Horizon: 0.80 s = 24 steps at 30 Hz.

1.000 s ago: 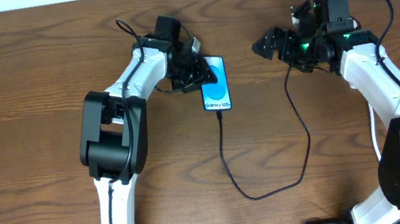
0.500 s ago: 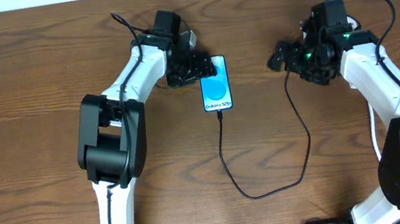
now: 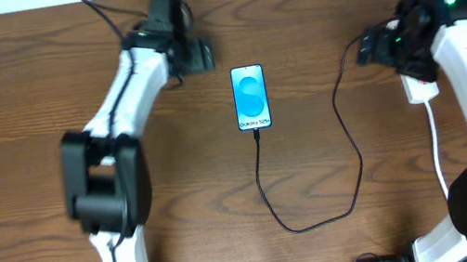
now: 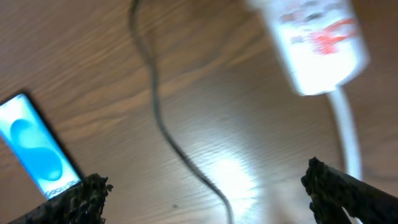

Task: Plug charger to phone and switch on socket
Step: 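Move the right gripper to the white power strip's switch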

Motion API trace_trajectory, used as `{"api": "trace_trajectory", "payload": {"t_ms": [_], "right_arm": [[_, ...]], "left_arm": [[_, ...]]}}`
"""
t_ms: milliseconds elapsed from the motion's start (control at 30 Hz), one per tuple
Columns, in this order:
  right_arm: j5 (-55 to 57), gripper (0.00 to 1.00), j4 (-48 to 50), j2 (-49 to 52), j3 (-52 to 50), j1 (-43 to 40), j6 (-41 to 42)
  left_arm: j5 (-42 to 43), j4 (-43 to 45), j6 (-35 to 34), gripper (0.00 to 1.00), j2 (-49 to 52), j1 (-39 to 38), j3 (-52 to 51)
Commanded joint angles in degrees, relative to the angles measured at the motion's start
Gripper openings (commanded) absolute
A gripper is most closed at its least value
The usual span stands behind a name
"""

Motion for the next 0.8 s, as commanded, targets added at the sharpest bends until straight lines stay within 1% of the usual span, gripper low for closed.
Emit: {"api": "trace_trajectory", "payload": {"t_ms": [0,100,233,433,600,767], "right_arm": [[6.8,0.99,-1.3,-0.3,2.4,-3.9,-1.1],[8.0,0.99,-1.0,0.3,2.5,-7.9,-0.8],[7.9,0.99,-1.6,2.5,2.5,-14.2,-1.0],[8.0,0.99,-6.7,8.0,6.6,-20.5,-2.9],[7.6,0.99,-5.2,13.3,12.5,-22.5,-3.4],[6.5,0.99,-6.0,19.7,19.7,-21.7,-3.6]], "left_arm": [[-11.9,2.8,2.9,0.92,-9.3,-0.1,0.1],[-12.3,4.7,2.9,0.92,-11.6,-0.1,0.1],[-12.3,4.8,2.9,0.93,-12.0,-0.1,0.1],[-12.3,4.8,2.9,0.93,-12.0,-0.1,-0.2],[-12.3,4.6,2.9,0.93,-12.0,-0.1,-0.2],[-12.3,4.6,2.9,0.93,-12.0,-0.1,-0.2]]}}
